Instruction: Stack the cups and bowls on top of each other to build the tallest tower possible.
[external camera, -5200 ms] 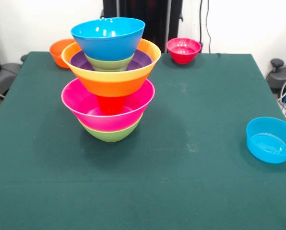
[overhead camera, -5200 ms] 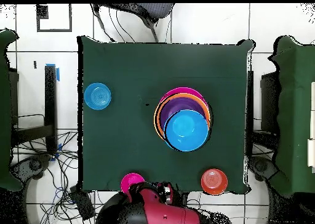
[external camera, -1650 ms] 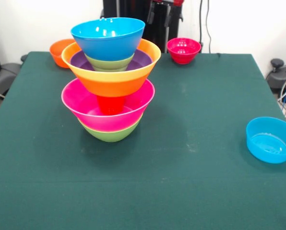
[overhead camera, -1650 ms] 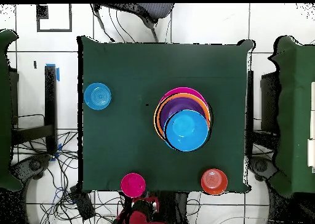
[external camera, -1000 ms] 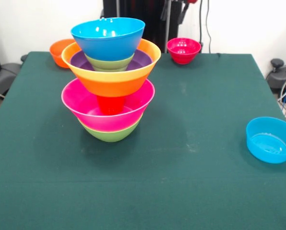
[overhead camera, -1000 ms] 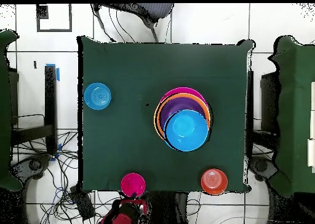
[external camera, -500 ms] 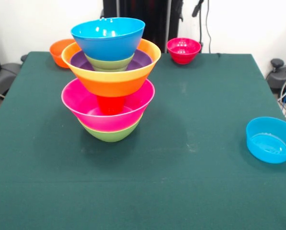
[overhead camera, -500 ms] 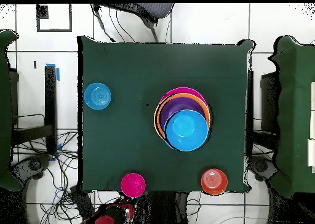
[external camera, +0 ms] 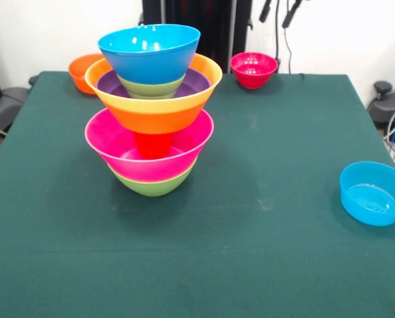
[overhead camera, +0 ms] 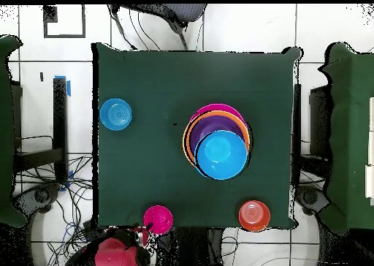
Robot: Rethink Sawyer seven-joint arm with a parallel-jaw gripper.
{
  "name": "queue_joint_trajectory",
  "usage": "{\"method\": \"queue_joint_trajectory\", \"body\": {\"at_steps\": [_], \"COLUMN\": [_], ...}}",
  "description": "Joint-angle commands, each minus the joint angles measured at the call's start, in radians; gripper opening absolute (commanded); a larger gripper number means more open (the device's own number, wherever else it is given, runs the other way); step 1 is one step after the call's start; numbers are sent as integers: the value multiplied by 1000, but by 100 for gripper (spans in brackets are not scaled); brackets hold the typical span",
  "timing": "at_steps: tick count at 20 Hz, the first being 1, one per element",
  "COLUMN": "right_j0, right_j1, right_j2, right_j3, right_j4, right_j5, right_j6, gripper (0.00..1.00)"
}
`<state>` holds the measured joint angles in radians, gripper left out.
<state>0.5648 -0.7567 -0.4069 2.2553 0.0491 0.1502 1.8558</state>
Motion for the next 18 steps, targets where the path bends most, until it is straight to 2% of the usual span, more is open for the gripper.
{"method": "queue_joint_trajectory", "body": {"at_steps": [1,7,13,18], "right_j0": [-20,-10,-55,-99], "right_j1": [40,37,-13,-6], "right_j2": [63,58,97,116], "right_j3": [-213,-336,-426,-489], "right_j4": [53,42,7,-10], "right_j5": [136,278,415,443], "right_j6": [142,124,61,35], "gripper": [100,100,100,100]}}
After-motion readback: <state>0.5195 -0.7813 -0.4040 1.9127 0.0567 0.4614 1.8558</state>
